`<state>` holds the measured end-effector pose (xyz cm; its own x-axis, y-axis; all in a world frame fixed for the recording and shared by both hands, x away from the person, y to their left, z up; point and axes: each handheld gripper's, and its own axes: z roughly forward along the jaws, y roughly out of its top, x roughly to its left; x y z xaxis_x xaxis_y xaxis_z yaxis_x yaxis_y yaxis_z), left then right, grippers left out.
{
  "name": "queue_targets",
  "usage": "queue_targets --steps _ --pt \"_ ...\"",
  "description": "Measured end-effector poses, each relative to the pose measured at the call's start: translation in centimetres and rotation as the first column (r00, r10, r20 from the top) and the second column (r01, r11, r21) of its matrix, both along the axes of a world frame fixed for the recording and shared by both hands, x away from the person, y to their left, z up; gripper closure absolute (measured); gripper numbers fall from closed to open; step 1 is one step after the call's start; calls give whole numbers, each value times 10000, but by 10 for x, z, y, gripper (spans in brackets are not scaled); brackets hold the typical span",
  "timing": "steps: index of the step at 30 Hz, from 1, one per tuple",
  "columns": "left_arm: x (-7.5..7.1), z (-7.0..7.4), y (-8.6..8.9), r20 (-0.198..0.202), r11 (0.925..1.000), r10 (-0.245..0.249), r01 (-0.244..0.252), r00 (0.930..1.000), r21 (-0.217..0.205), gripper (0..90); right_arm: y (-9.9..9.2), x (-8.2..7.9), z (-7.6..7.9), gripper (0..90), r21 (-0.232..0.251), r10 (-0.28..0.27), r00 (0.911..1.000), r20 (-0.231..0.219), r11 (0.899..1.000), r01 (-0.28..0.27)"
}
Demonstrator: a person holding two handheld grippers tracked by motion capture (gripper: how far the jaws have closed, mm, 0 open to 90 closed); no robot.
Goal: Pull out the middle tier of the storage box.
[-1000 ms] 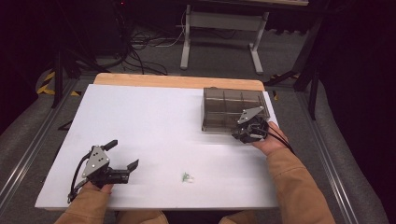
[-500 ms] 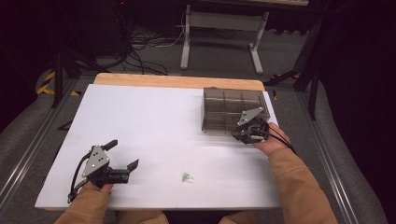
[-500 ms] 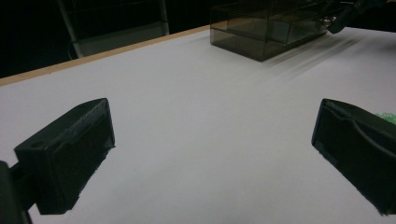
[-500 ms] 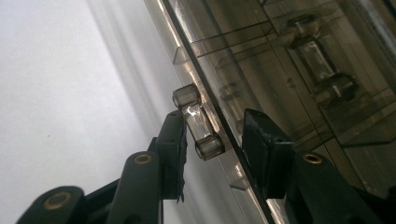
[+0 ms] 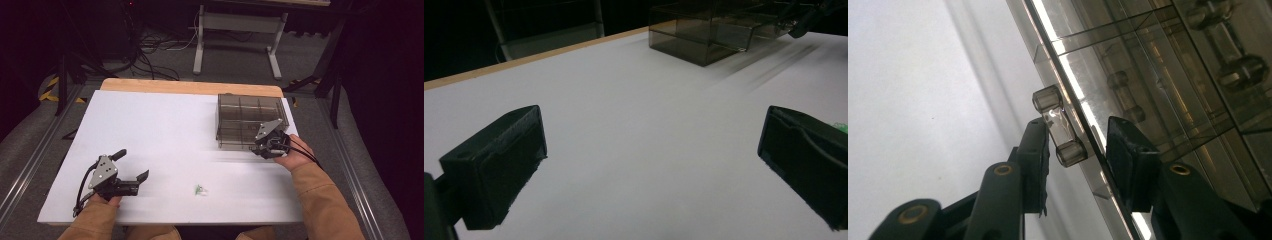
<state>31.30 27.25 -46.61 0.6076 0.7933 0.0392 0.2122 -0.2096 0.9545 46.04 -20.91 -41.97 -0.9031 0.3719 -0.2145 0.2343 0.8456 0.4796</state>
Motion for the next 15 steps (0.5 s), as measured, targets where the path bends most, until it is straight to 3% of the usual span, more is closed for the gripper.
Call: queue_targets --steps 15 --pt "0 0 0 43 10000 26 -26 10000 34 3 -2 -15 -3 635 -115 123 9998 -138 9999 -125"
